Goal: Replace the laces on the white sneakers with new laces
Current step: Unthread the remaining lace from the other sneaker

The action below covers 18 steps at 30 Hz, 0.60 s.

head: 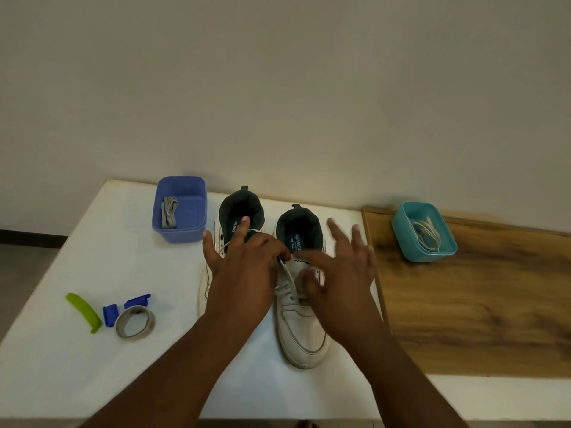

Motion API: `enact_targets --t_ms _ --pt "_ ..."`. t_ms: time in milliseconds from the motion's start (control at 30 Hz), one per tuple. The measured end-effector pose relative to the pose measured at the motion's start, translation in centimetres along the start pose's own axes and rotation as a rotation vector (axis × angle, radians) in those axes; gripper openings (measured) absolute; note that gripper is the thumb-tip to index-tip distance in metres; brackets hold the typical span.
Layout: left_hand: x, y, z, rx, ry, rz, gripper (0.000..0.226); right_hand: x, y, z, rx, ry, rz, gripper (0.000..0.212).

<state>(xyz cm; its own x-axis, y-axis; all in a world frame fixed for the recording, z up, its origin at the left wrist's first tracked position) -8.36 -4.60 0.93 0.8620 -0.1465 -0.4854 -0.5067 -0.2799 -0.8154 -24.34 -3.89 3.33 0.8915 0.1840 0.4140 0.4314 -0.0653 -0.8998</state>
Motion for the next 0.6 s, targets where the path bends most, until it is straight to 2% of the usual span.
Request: enact_targets --t_ms 67,100,133,267,367,500,600 --pt "0.2 -0.1 0.1 -0.005 -0.011 0.035 0.036 -0.3 1.3 0.3 0.136 0.056 0.087 0.019" --pt "0.3 -0.2 0.1 0.01 -0.028 0.03 0.035 -0.7 1.4 0.3 0.131 0.094 0.078 0.015" --pt "0.2 -0.4 0.1 0.023 -0.042 0.02 0.035 -1.2 1.1 0.3 0.082 0.108 0.058 0.013" --pt "-0.3 -0.8 -0.1 0.041 -0.06 0.017 0.033 -3.0 -1.5 -0.2 -0.282 0.178 -0.078 0.014" --pt "-0.3 -1.0 -0.1 0.061 -0.079 -0.016 0.028 -3.9 -1.8 -0.1 -0.427 0.248 -0.312 0.012" --pt "-0.1 -1.0 0.0 0.053 -0.07 -0.043 0.02 -5.4 -1.9 0.2 -0.526 0.696 -0.83 0.013" --pt "0.1 -1.1 0.0 0.046 -0.075 -0.047 0.022 -6.3 -2.1 0.6 -0.548 0.864 -0.943 0.019"
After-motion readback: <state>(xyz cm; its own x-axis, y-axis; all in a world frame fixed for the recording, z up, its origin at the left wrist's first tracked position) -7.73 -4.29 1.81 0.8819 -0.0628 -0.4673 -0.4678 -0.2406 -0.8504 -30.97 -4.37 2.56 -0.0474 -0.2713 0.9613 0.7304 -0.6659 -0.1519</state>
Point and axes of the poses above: each hand's wrist, its own z-axis away from the middle knuckle, its own y-axis out of the palm, x = y × z, the point moved 5 cm from there along -z, towards the middle knuckle, and after that the axes turned 2 degrees about -x, right-handed, at the moved point
